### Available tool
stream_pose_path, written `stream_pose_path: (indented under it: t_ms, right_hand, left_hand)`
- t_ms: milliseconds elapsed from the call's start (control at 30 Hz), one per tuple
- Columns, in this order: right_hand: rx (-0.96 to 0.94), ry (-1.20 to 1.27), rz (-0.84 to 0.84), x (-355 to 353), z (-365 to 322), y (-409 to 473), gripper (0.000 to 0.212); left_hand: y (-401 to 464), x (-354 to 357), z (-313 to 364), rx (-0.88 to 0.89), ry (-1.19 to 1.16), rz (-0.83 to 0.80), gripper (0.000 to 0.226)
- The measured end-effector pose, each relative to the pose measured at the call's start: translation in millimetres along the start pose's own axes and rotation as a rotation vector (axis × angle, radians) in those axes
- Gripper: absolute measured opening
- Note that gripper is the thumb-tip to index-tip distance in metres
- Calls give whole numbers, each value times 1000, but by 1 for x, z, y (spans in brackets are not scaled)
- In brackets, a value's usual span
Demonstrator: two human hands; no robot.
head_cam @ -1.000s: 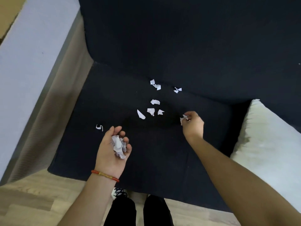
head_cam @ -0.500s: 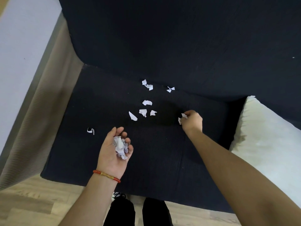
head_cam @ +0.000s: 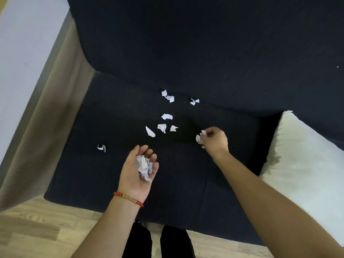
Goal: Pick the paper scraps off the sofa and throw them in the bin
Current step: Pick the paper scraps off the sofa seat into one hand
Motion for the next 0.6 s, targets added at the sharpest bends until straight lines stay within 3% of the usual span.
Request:
stream_pose_path:
  t_ms: [167,300,367,500,600]
  right_hand:
    - [-300,244,-158,43,-51,-88,10]
    - [-409,205,-265,75,-65,-144,16]
    - [-473,70,-232,87,-62,-155,22]
    - [-693,-341,-1,100,-56,-158,26]
    - [-706,-412,72,107,-54,-161,32]
  left_hand:
    - [10,5,-12,8,29,51,21]
    - [9,15,-20,0,20,-38,28]
    - [4,17,-20,8,2,-77,33]
    - [2,16,-12,71,39,-58,28]
    - [2,13,-13,74,79,-64,28]
Point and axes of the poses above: each hand's wrist, its own y-axis towards the middle knuckle, its own x-axis out of the palm, z = x × y, the point moved 4 cm from there along y, towards the middle knuckle, and after that the axes turned 5 degrees about -z, right-handed, at the moved point
